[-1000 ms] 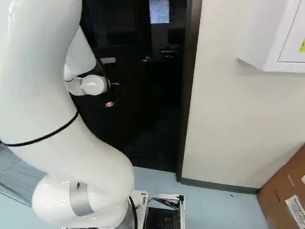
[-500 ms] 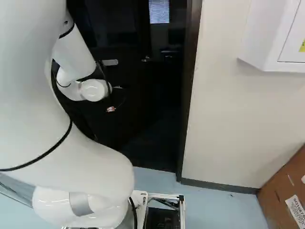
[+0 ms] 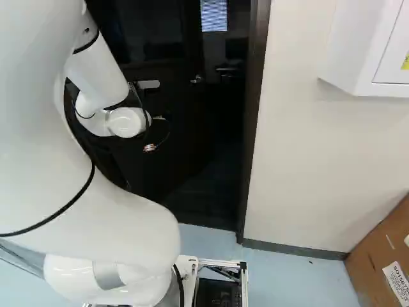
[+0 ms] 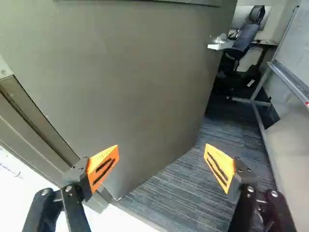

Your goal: Open the door and move inside

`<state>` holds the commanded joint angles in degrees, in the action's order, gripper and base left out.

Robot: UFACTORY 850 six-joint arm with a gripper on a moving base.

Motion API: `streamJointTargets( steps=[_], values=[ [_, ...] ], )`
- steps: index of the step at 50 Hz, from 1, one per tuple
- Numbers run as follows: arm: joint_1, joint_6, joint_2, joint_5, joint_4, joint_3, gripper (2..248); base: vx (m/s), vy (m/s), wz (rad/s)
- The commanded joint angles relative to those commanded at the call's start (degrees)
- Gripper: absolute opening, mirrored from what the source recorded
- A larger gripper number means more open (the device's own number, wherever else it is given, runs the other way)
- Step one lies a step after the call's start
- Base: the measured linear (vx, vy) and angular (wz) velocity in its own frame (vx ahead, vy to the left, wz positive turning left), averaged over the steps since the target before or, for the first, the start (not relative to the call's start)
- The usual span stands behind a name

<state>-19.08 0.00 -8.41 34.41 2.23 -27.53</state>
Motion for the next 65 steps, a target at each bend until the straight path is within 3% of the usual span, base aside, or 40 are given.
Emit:
streamJointTargets(
  steps=[38, 65],
  values=[
    [0.0, 0.0, 0.0, 0.0, 0.0, 0.0, 247, 0.006, 0.000, -0.001],
    [0.0, 0.0, 0.0, 0.0, 0.0, 0.0, 247, 0.103, 0.029, -0.014]
  ],
)
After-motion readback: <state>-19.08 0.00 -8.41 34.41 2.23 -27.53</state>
